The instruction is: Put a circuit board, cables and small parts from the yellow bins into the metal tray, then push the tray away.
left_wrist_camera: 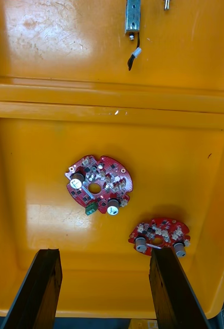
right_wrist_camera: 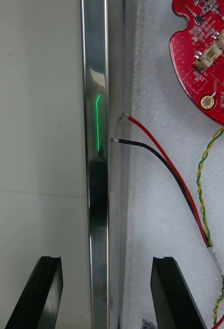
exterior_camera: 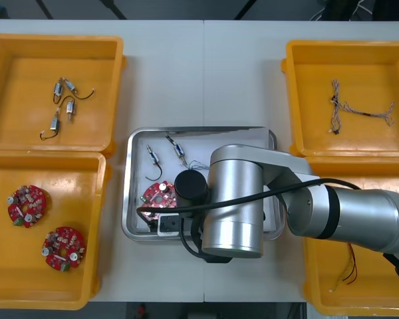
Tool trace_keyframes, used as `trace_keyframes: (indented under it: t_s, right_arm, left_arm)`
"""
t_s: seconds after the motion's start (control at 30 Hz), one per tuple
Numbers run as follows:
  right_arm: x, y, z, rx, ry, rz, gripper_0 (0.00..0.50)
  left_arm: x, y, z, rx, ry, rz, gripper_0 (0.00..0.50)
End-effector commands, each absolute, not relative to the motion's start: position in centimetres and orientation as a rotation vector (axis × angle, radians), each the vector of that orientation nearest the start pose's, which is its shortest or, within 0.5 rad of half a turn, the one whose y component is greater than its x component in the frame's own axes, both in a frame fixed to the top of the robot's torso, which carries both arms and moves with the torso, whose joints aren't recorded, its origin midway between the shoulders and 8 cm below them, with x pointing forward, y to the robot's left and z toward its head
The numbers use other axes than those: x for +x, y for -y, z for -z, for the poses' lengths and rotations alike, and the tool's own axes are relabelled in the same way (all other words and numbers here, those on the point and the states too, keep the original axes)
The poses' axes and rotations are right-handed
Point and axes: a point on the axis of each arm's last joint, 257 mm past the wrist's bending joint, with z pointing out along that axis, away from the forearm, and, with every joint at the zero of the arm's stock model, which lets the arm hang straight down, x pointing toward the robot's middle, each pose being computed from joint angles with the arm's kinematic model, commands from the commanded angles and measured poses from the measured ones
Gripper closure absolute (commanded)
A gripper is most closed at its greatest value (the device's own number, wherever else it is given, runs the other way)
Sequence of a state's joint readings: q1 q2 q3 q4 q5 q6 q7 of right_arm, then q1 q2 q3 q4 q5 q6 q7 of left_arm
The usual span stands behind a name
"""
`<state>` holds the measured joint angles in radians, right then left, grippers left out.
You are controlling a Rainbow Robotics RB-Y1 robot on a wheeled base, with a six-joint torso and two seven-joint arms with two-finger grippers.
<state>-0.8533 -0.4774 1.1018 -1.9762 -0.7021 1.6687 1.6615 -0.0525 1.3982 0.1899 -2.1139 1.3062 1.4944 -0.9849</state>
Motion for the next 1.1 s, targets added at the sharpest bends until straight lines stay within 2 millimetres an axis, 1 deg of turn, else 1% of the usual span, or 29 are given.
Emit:
trace_keyframes:
  t_s: [0.03, 0.47, 0.93, 1.0, 1.03, 1.07, 1.1]
  right_arm:
    - [31.7, 0.6, 30.8, -2.106, -1.969, 0.214, 0.0]
    - [32.2, 0.8, 32.2, -2.075, -2.002, 0.205, 0.0]
    - [31.7, 1.0, 32.7, -2.078, -2.021, 0.189, 0.0]
    - [31.7, 0.9, 32.7, -2.077, -2.018, 0.183, 0.057]
    - [31.7, 1.0, 32.8, -2.077, -2.02, 0.186, 0.074]
    - [31.7, 0.9, 32.8, -2.078, -2.016, 0.183, 0.123]
    - [31.7, 0.9, 32.8, -2.081, -2.01, 0.184, 0.143]
  left_arm:
    - [37.1, -40.6, 10.5, -0.037, -2.693, -0.078, 0.0]
    - [37.1, -40.6, 10.5, -0.037, -2.693, -0.078, 0.0]
    - [37.1, -40.6, 10.5, -0.037, -2.693, -0.078, 0.0]
    - [37.1, -40.6, 10.5, -0.037, -2.693, -0.078, 0.0]
    - [37.1, -40.6, 10.5, -0.037, -2.693, -0.078, 0.0]
    - [37.1, -40.6, 10.5, -0.037, -2.693, -0.078, 0.0]
    - [37.1, -40.6, 10.5, -0.037, -2.693, -0.078, 0.0]
